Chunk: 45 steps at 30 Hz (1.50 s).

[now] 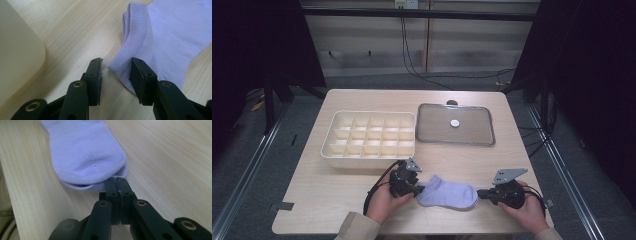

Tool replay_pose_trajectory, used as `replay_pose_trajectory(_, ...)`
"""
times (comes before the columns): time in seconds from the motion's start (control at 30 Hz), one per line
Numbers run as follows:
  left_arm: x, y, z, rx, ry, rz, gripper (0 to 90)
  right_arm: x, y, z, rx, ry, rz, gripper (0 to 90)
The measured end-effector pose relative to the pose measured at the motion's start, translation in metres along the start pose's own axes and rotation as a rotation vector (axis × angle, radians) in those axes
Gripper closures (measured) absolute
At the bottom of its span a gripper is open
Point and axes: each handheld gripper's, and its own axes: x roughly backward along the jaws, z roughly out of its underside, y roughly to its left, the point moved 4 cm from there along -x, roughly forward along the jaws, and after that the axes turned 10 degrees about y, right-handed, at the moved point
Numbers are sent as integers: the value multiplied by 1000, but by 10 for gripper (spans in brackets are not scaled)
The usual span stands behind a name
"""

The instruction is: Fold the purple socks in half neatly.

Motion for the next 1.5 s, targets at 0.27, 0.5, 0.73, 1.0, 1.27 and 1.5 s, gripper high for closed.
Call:
replay_pose_trajectory(0.27,0,-5,-1,14,25,52,813,-5,0,0,7,17,-9,880)
replay_pose_trajectory(0.5,2,-3,1,65,32,106,832,-6,0,-1,6,16,-16,879)
replay_pose_trajectory(0.73,12,-5,1,76,28,149,832,-6,1,-3,13,13,-25,879)
replay_pose_trajectory(1.0,24,-5,1,67,23,174,829,-6,4,-8,34,3,-38,879)
replay_pose_trajectory(1.27,31,-5,0,89,4,203,829,-8,7,-10,49,3,-49,879)
replay_pose_trajectory(1.5,36,-7,-2,89,-8,201,830,-13,10,-13,54,3,-59,879)
